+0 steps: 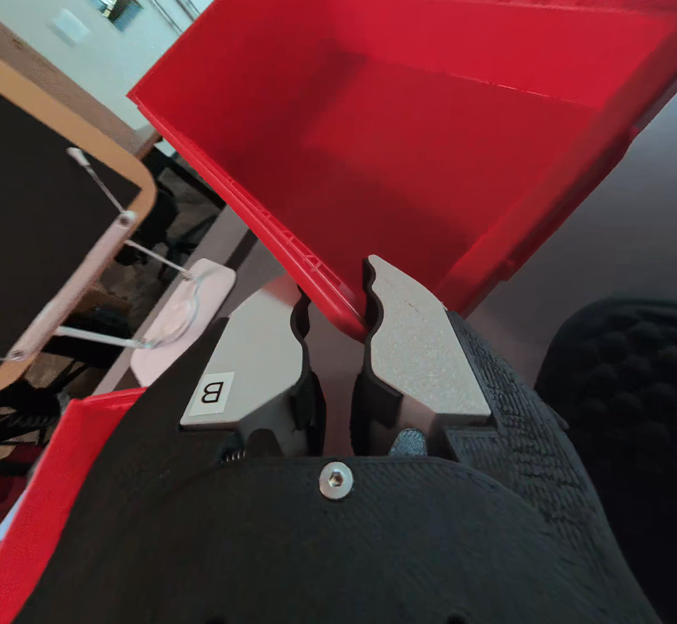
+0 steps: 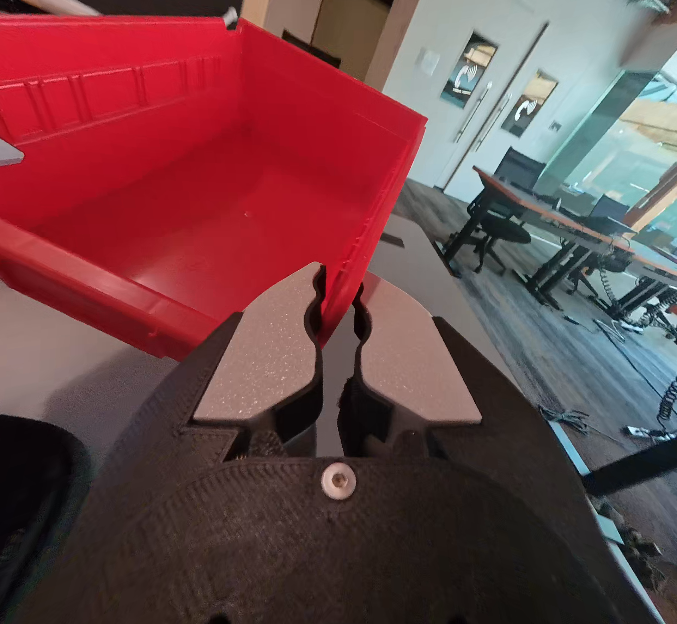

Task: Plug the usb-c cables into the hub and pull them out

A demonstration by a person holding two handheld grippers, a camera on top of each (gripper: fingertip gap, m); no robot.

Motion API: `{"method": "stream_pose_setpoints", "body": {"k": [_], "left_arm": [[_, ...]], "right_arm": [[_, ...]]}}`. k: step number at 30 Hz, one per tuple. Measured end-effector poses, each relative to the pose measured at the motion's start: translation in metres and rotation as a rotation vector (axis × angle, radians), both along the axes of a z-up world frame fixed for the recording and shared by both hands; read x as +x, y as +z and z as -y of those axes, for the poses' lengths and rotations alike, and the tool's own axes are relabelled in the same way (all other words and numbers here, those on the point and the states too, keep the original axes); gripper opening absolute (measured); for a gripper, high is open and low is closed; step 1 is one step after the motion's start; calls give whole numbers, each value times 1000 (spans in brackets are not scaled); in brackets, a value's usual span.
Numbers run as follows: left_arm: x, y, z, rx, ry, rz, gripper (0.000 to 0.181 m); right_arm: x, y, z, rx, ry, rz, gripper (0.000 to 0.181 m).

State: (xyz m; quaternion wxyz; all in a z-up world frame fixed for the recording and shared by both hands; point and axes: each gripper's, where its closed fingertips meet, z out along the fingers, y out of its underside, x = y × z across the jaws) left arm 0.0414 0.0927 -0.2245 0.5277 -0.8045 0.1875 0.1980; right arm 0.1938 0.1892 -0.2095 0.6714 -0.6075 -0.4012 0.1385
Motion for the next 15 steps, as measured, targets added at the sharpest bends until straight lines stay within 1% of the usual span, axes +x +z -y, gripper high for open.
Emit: {"method": "stream_pose_setpoints", "body": {"k": [3,6,10,13,15], "left_arm": [[5,-23,-18,-58,-5,-12,25],[7,-39,-25,-106,-11,-8,25],[8,-65,-30,-186,-30,36,26],[12,-82,-30,-240,-46,64,29],[14,-87,-31,-247,-56,75,33]], "right_arm": [[7,-26,-17,-17,-30,48,11],[8,-47,-26,-56,-31,74,11],[8,-67,-31,-112,-4,111,13],[10,-84,-35,-122,-16,175,13],[11,-85,-37,-107,-23,174,14]]}}
